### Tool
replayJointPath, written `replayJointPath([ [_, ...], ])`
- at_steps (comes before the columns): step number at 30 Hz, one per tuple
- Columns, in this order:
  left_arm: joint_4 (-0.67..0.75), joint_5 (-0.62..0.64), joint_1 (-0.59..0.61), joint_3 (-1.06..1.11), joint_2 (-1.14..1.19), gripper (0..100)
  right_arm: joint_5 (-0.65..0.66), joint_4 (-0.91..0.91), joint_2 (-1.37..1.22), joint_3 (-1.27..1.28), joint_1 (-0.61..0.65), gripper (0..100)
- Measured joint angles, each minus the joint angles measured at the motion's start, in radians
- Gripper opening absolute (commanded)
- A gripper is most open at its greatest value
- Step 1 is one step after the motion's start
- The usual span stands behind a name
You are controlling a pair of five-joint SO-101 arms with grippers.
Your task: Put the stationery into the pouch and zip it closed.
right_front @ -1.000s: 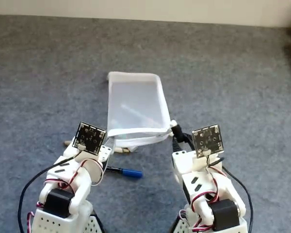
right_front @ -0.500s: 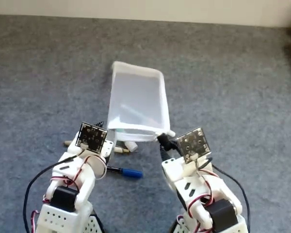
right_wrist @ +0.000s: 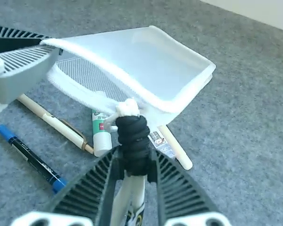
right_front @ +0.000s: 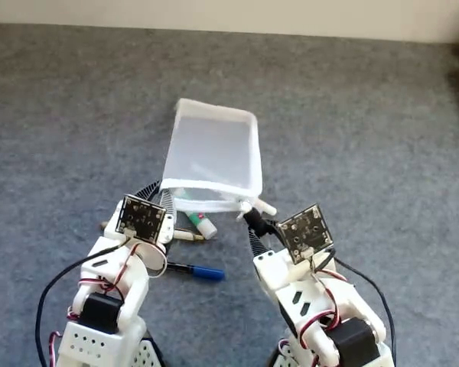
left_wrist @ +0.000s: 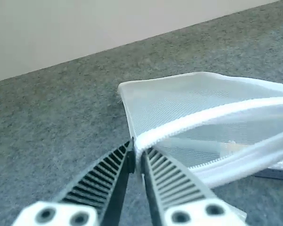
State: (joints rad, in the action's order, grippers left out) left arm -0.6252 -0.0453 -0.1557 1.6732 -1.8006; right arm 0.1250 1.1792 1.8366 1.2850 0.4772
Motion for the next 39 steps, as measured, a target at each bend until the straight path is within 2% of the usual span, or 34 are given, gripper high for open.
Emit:
replayJointPath([
  [2, 0.000, -0.014, 0.002, 0.000, 0.000, 1, 0.000, 0.000, 0.000, 0.000, 0.000, 3.9],
  [5, -0.011, -0.015, 0.002, 0.000, 0.000, 1, 0.000, 0.000, 0.000, 0.000, 0.000, 14.2],
  [7, -0.072, -0.017, 0.002, -0.017, -0.002, 1, 0.000, 0.000, 0.000, 0.000, 0.000, 18.9],
  [13, -0.279, -0.017, 0.003, -0.123, -0.002, 1, 0.000, 0.000, 0.000, 0.000, -0.011, 19.2],
  [19, -0.310, 0.002, 0.097, -0.176, -0.002, 1, 0.000, 0.000, 0.000, 0.000, -0.046, 19.1],
  [30, -0.532, 0.080, 0.272, -0.396, -0.002, 1, 0.078, -0.034, 0.000, 0.058, -0.046, 19.0],
  [39, -0.568, 0.086, 0.370, -0.489, -0.002, 1, 0.110, -0.037, 0.000, 0.061, -0.046, 19.0],
])
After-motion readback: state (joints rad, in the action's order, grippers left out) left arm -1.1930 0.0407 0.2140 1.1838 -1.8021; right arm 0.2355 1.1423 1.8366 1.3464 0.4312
